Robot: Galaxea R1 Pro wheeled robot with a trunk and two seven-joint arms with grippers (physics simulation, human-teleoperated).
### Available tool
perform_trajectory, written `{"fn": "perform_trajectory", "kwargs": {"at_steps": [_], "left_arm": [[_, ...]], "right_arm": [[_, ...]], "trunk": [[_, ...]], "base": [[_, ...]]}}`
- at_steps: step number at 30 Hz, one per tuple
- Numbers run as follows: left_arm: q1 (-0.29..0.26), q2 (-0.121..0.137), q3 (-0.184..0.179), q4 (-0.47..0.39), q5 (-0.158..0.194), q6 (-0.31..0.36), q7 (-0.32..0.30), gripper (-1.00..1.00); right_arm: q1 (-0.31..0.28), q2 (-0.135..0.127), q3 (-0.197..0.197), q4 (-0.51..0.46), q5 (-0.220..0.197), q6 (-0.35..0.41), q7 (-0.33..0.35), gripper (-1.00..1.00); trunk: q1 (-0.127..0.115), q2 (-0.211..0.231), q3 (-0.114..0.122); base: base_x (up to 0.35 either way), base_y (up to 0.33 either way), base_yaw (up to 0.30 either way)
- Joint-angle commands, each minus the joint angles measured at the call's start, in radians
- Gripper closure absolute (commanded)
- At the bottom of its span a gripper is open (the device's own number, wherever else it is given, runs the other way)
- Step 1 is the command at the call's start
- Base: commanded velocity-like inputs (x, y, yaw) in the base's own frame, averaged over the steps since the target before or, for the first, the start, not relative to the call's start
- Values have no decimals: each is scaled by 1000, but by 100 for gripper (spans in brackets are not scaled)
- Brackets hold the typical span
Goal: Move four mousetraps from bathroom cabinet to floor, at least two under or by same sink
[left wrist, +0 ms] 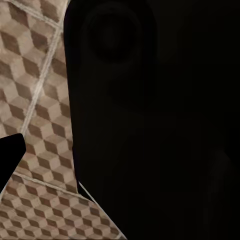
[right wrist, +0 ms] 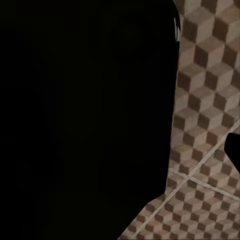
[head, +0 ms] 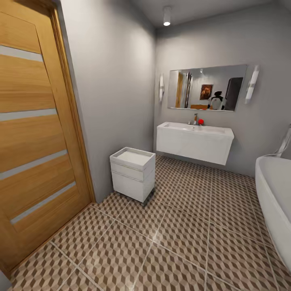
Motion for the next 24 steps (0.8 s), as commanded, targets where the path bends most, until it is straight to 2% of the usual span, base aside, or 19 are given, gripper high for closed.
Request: {"fn": "perform_trajectory", "kwargs": {"at_steps": [1, 11, 24], "left_arm": [[-1, 6, 1, -6, 0, -2, -2, -100], [-1, 7, 0, -12, 0, -5, -2, -100], [-1, 9, 1, -39, 0, -61, -2, -100]], "right_arm": [[-2, -2, 3, 2, 3, -2, 2, -100], [-1, -2, 3, 2, 3, -2, 2, -100], [-2, -2, 4, 2, 3, -3, 0, -100]], "trunk": [[0, -1, -1], [0, -1, -1], [0, -1, -1]], "base": [[0, 0, 0], [0, 0, 0], [0, 0, 0]]}}
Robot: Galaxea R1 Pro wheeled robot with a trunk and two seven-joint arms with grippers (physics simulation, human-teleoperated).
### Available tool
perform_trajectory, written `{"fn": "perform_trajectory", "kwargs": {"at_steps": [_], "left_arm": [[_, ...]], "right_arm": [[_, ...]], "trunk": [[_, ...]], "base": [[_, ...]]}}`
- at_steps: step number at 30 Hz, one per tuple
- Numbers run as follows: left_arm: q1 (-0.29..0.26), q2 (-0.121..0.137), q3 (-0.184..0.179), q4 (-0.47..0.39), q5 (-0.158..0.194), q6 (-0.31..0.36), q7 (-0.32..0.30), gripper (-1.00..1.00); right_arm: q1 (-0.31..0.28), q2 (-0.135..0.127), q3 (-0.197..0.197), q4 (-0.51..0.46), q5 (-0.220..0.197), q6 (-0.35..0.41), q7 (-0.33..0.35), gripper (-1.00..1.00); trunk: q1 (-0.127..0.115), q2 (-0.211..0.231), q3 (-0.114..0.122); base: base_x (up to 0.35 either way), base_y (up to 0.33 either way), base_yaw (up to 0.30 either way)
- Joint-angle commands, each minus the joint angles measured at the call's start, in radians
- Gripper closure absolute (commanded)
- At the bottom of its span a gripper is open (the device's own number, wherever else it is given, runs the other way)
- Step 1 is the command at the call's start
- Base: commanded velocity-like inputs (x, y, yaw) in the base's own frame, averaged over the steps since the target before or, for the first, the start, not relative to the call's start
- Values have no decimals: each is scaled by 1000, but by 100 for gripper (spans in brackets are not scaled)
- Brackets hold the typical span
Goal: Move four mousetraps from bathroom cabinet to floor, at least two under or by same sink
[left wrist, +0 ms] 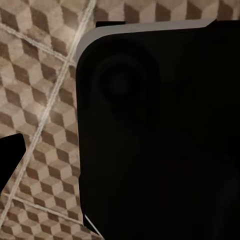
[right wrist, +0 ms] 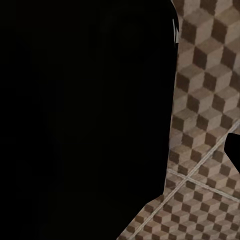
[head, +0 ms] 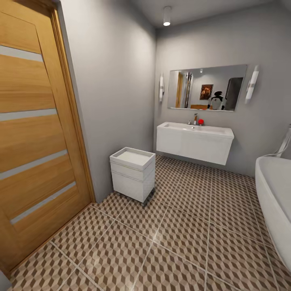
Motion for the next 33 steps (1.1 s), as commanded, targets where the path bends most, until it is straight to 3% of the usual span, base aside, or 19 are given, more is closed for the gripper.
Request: {"fn": "perform_trajectory", "kwargs": {"at_steps": [1, 13, 33], "left_arm": [[0, 0, 0, 0, 0, -9, 0, -100], [0, 0, 0, -2, 0, -74, 0, -100], [0, 0, 0, -2, 0, -77, 0, -100]], "right_arm": [[0, 0, 1, 0, 0, 0, 0, -100], [0, 0, -6, 0, -6, -2, -1, -100], [0, -1, -7, 0, -6, -42, -1, -100]], "trunk": [[0, 0, -1], [0, 0, -1], [0, 0, -1]], "base": [[0, 0, 0], [0, 0, 0], [0, 0, 0]]}}
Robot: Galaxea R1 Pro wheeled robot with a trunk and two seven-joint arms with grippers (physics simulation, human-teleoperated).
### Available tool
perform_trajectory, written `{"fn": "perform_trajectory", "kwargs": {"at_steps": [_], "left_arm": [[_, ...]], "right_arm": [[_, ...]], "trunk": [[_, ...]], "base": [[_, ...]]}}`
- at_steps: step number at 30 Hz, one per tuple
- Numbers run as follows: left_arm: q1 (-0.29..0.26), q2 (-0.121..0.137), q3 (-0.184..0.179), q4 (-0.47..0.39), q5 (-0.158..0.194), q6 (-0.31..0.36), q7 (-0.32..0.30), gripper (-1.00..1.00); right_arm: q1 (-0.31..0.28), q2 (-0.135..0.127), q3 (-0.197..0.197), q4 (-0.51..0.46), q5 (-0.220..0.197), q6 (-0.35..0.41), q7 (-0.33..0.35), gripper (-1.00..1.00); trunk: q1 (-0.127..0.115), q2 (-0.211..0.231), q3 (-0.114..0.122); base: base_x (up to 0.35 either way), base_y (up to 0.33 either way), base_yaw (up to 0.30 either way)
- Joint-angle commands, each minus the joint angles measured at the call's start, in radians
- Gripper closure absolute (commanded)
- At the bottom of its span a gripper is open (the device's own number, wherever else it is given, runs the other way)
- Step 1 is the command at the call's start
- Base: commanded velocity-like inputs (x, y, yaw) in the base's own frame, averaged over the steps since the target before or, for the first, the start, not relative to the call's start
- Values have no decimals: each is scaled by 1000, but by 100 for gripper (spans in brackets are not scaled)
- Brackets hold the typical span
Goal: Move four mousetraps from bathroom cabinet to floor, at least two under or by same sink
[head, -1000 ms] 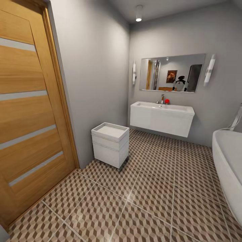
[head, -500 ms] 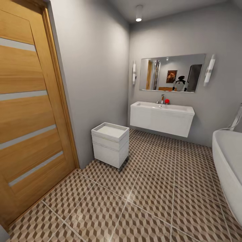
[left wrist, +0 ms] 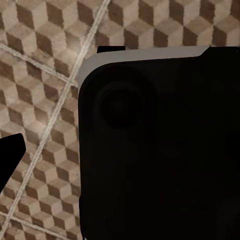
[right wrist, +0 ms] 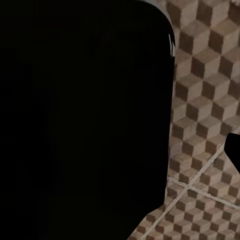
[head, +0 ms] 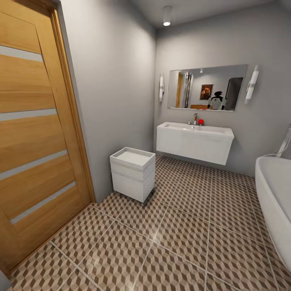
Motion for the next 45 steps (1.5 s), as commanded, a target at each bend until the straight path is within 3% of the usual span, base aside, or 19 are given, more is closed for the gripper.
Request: {"fn": "perform_trajectory", "kwargs": {"at_steps": [1, 12, 31, 45], "left_arm": [[0, 0, -1, 0, 0, -3, 0, -100], [0, 0, 0, 0, 0, -3, 0, -100], [0, 0, 0, 0, 0, -3, 0, -100], [0, 0, 0, 0, 0, -3, 0, -100]], "right_arm": [[0, 0, 0, 0, -1, -5, 0, -100], [0, -4, 4, 0, 6, -13, 2, -100], [0, -8, 5, 0, 7, -14, 6, -100], [0, -4, 5, 0, 7, -14, 6, -100]], "trunk": [[0, 0, -1], [0, 0, -1], [0, 0, -1], [0, 0, -1]], "base": [[0, 0, 0], [0, 0, 27], [0, 0, 229], [0, 0, 58]]}}
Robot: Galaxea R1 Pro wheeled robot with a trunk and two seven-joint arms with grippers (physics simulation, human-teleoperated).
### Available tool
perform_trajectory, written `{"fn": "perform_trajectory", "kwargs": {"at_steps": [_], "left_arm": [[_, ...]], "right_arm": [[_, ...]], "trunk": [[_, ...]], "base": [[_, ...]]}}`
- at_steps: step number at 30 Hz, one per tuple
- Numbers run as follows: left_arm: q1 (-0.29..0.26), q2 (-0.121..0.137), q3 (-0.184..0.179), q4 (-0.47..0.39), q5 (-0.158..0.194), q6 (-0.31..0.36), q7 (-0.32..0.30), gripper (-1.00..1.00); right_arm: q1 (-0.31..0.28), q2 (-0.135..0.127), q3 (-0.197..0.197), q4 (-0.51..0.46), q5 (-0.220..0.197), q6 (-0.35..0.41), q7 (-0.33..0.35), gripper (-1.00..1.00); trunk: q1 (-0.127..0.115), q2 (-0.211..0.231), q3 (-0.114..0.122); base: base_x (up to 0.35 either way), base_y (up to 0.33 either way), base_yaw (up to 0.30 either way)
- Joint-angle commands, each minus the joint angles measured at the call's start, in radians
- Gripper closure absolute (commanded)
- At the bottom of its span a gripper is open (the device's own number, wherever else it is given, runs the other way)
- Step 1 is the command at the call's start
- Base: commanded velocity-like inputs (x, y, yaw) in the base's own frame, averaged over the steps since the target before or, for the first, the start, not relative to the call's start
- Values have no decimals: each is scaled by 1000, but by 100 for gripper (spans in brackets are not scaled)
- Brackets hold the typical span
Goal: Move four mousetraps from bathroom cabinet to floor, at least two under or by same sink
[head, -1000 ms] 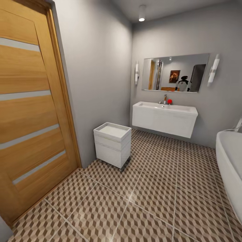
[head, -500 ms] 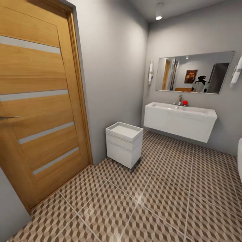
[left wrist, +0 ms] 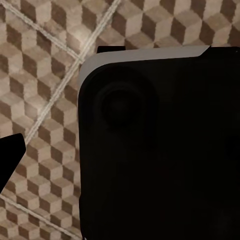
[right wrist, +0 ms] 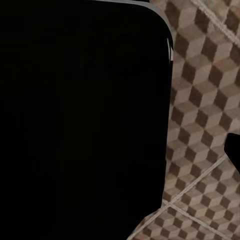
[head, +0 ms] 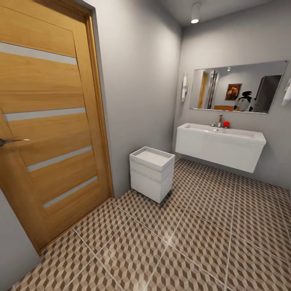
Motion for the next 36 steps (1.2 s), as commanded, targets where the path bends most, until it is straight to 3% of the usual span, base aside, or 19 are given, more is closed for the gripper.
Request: {"fn": "perform_trajectory", "kwargs": {"at_steps": [1, 36], "left_arm": [[0, 0, 0, 0, 0, -3, 0, -100], [0, 0, -1, 0, 0, -2, 0, -100]], "right_arm": [[0, 0, 0, 0, 1, -3, 0, -100], [0, -3, -1, 0, 0, -4, 0, -100]], "trunk": [[0, 0, -1], [0, 0, -1]], "base": [[0, 0, 100], [0, 0, 251]]}}
